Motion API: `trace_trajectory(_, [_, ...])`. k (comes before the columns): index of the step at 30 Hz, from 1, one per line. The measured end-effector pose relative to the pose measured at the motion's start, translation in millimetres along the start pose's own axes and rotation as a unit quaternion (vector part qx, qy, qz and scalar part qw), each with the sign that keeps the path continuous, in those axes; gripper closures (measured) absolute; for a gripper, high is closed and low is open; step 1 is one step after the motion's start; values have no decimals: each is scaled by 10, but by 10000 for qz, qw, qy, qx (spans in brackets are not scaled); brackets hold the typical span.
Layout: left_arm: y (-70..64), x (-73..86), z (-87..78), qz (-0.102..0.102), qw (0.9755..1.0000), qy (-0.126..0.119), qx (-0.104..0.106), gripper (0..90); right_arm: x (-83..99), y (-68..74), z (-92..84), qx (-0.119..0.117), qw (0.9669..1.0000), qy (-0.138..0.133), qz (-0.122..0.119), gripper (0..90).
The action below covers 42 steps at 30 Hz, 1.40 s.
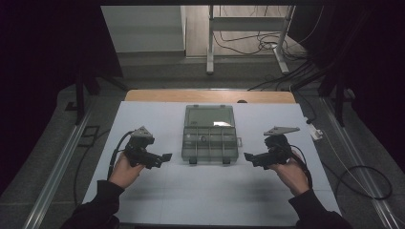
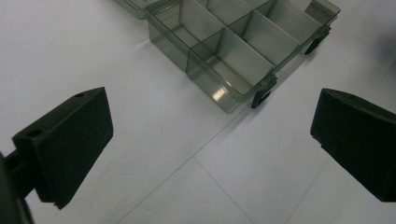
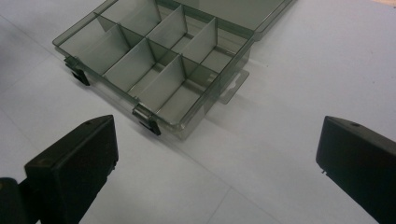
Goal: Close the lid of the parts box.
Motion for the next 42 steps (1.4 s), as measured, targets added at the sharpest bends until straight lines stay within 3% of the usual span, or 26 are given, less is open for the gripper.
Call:
trace_trajectory(21, [67, -109, 121, -70, 10000, 32, 48, 9, -314, -54, 378, 34, 10000, 55, 44, 0])
trace_trajectory(31, [188, -160, 217, -108, 9999, 58, 18, 17, -425, -68, 541, -29, 9998, 125, 152, 0])
trace_trajectory(42, [266, -236, 375, -68, 9998, 93, 169, 57, -545, -108, 729, 62, 9996, 208, 201, 0])
Point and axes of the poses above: each handheld gripper's, and its own axes: z roughly forward along the jaws, x roughly out of its underside, y roughly to its left, the point moved 9 cm from there along z, roughly forward along the jaws, and after that the axes turned 13 degrees about z, right-handed, at the moved point
